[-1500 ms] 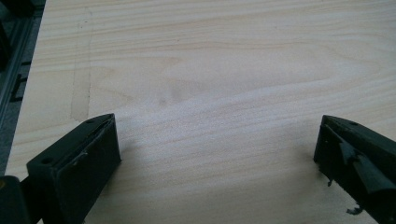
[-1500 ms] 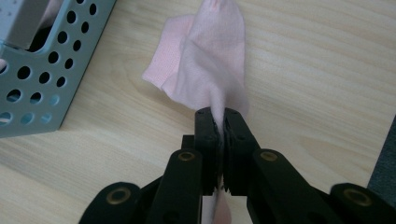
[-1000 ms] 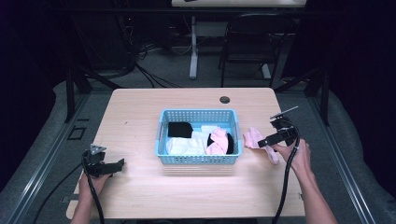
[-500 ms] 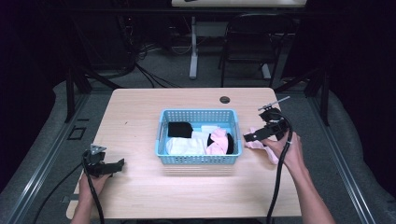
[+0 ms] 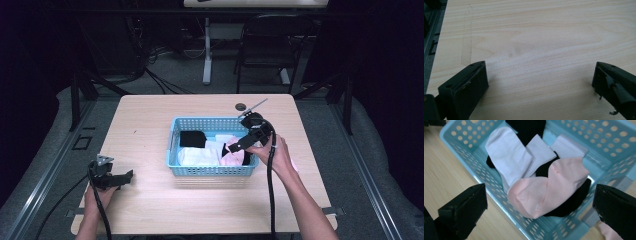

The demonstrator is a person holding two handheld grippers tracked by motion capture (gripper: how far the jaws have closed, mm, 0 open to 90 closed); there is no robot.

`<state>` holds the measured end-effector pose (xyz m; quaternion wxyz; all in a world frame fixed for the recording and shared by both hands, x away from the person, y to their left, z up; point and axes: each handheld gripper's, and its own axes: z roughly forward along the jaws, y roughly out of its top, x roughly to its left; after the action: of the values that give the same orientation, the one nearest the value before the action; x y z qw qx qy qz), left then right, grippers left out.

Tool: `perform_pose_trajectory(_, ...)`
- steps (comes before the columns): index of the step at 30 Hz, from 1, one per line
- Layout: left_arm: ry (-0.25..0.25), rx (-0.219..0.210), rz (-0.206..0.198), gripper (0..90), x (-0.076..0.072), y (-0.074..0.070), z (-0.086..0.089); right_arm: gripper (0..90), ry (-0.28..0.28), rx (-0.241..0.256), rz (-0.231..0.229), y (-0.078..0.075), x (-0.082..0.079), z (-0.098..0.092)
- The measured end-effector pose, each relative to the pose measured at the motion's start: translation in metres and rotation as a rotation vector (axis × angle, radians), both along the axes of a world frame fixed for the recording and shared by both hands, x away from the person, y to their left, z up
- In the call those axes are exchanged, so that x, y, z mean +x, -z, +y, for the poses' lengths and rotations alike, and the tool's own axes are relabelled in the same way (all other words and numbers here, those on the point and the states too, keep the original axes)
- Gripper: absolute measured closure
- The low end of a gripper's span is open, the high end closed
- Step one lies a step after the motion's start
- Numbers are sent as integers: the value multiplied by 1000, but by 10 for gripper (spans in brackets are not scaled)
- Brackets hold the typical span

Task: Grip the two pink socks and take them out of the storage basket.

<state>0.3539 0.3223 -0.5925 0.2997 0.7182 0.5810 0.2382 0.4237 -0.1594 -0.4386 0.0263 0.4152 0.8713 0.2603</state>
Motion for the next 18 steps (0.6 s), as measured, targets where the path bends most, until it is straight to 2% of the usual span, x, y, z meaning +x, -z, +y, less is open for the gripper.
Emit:
perform_pose_trajectory(6,1,0,0,3,0,0,0,12,-11,-32,35,16,4,15)
perform_pose_trajectory(8,1,0,0,3,0,0,0,62,-26,-51,56,22,7,20)
perform_pose_trajectory(9,1,0,0,3,0,0,0,139,-19,-57,63,29,8,26)
perform_pose_trajectory(10,1,1,0,3,0,0,0,139,-19,-57,63,29,8,26)
perform_pose_trajectory(11,1,1,0,3,0,0,0,148,-19,-95,86,35,11,28)
perform_pose_trajectory(13,1,1,0,3,0,0,0,192,-11,-108,103,41,13,29)
perform_pose_trajectory(14,1,0,0,3,0,0,0,203,8,-96,97,45,13,30)
perform_pose_trajectory(15,1,0,0,3,0,0,0,223,-3,-116,112,46,15,29)
perform_pose_trajectory(18,1,0,0,3,0,0,0,266,6,-127,125,50,16,29)
